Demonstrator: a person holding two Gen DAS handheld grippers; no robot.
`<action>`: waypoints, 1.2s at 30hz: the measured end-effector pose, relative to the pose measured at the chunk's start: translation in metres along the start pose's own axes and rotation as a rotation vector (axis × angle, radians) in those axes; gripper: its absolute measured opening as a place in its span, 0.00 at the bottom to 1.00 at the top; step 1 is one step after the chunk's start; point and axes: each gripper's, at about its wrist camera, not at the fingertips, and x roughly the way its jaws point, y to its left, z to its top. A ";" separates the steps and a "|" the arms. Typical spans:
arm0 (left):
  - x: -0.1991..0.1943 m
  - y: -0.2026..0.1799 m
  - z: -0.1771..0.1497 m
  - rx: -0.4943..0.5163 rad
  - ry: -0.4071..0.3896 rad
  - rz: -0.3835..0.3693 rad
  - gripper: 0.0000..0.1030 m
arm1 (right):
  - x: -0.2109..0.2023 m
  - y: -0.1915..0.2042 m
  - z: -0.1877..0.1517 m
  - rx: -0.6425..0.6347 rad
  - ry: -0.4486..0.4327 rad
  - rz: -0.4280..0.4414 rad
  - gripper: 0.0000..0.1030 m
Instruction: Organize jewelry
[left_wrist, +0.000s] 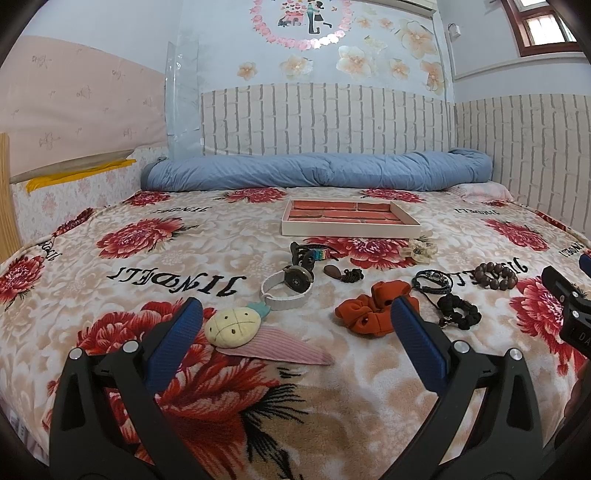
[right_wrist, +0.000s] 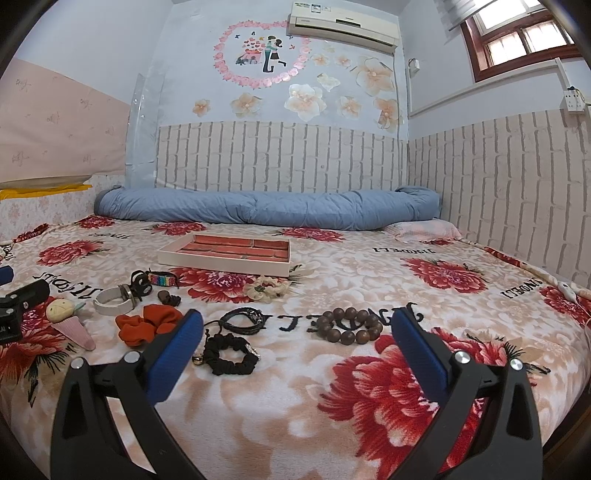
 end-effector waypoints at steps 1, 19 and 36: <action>0.000 0.000 0.000 0.000 0.000 0.000 0.95 | 0.000 0.001 0.000 0.000 0.000 -0.001 0.96; 0.015 0.009 -0.011 -0.006 0.054 0.024 0.95 | 0.010 0.000 -0.006 0.004 0.033 0.000 0.96; 0.050 0.046 0.000 -0.060 0.176 0.025 0.95 | 0.041 0.007 0.007 0.035 0.110 0.008 0.96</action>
